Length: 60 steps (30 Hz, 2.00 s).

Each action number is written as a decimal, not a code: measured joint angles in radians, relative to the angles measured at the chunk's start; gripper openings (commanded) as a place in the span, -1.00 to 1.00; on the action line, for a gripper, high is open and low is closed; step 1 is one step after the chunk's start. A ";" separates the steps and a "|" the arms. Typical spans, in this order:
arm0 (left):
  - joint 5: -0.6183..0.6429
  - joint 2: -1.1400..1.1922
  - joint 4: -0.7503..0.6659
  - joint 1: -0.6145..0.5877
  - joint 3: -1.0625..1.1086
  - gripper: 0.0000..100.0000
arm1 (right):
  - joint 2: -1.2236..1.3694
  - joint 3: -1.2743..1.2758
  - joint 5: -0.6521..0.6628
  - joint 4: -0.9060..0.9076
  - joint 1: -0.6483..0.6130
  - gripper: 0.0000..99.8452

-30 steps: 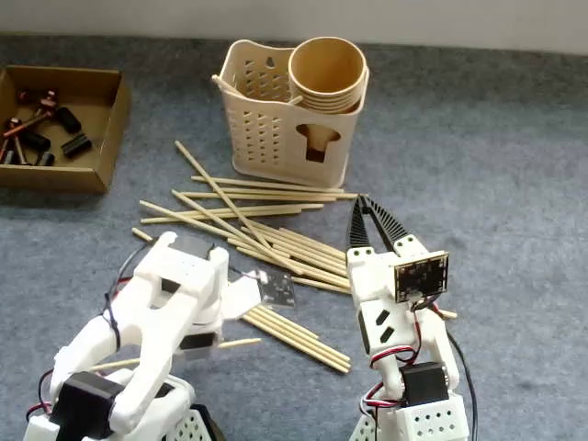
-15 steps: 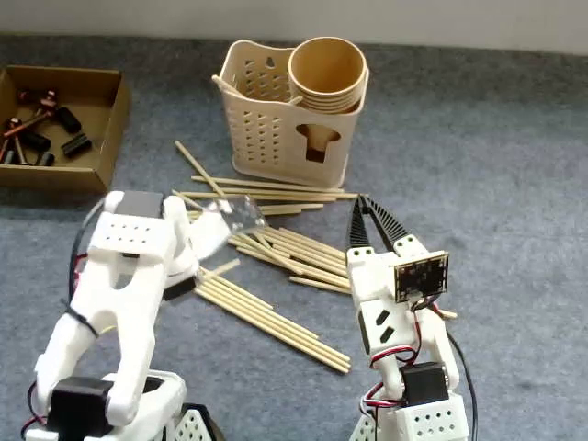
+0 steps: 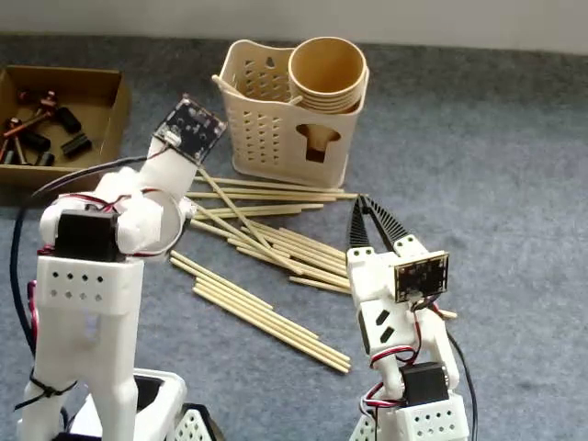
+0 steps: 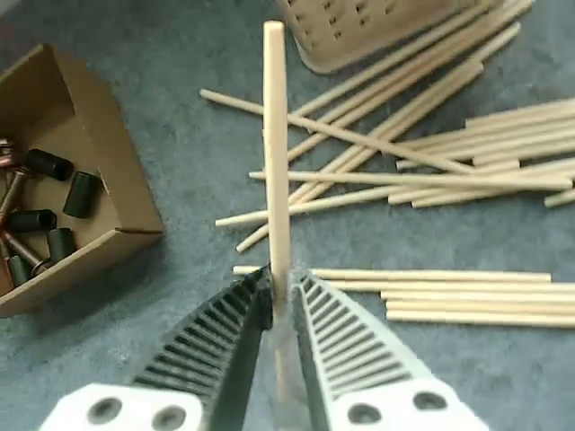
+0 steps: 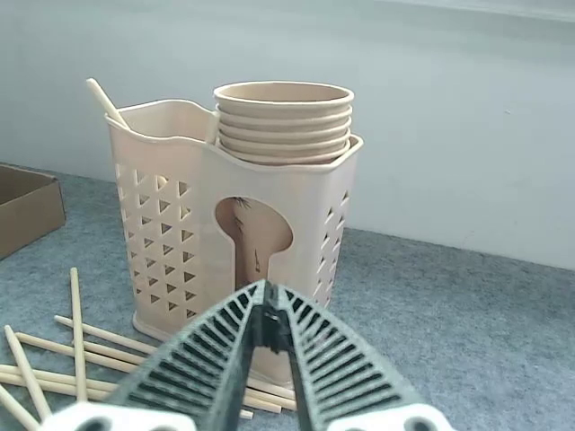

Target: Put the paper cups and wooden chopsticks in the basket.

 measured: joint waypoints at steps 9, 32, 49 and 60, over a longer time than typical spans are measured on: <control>0.265 -0.003 -0.226 0.006 -0.068 -0.99 | 0.000 0.000 0.000 0.000 0.000 -0.98; 0.459 -0.002 -0.833 0.117 -0.071 -0.99 | 0.000 0.000 0.000 0.000 0.000 -0.98; 0.546 -0.002 -1.326 0.133 0.152 -0.99 | 0.000 0.000 0.000 0.000 0.000 -0.98; 0.546 0.137 -1.548 0.133 0.226 -0.99 | 0.000 0.000 0.000 0.000 0.000 -0.98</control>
